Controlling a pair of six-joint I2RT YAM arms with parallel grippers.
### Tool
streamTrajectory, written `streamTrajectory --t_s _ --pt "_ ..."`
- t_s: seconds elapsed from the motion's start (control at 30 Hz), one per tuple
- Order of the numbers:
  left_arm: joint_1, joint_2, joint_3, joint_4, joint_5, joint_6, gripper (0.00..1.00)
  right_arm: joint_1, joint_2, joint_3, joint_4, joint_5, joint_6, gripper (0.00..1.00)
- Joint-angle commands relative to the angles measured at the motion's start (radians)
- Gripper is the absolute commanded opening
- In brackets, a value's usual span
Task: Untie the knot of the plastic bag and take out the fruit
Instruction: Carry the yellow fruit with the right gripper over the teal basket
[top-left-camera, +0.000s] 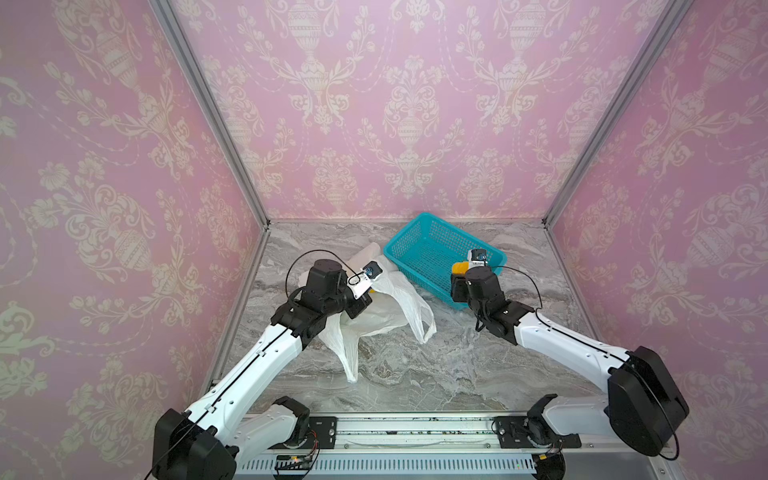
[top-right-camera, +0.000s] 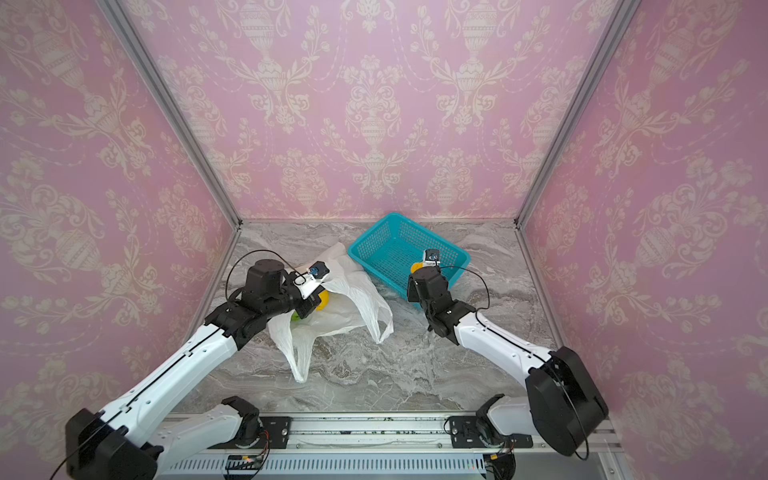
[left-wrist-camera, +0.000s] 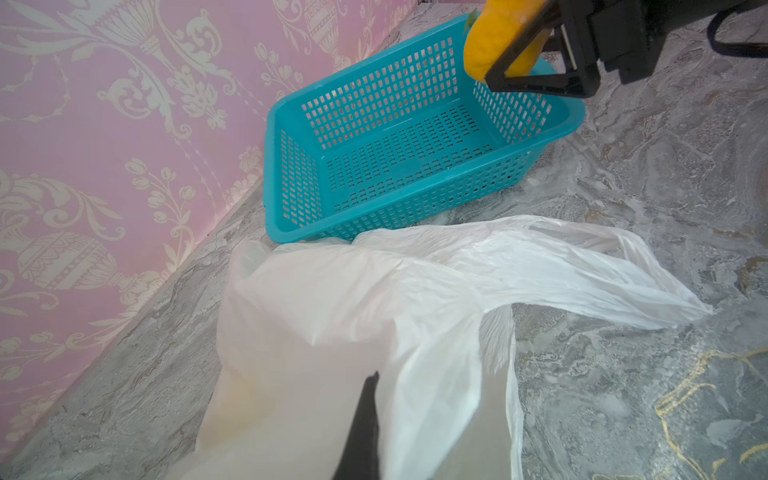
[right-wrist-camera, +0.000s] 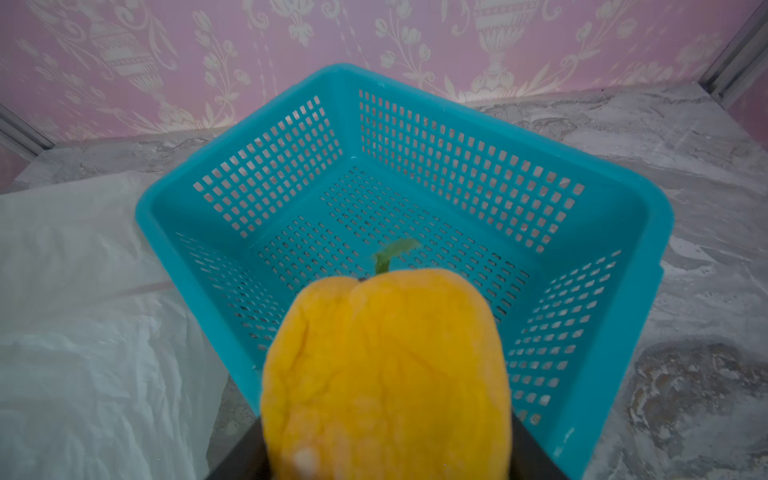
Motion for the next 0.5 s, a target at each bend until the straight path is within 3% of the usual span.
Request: streamTrajectory --t_s 0.0,0.27,0.47 --pt "-0.006 -0.007 -0.01 0.002 -0.011 0.02 0.0 -0.041 0.033 0.036 -0.089 -0.038 0.062 0.27" --pt "-0.006 -0.007 -0.006 -0.002 -0.011 0.023 0.0 -0.111 0.115 0.055 -0.114 -0.069 0.106 0.25" --pt "-0.005 -0.017 -0.006 0.001 -0.009 0.02 0.0 -0.113 0.08 0.005 -0.129 -0.049 0.19 0.23"
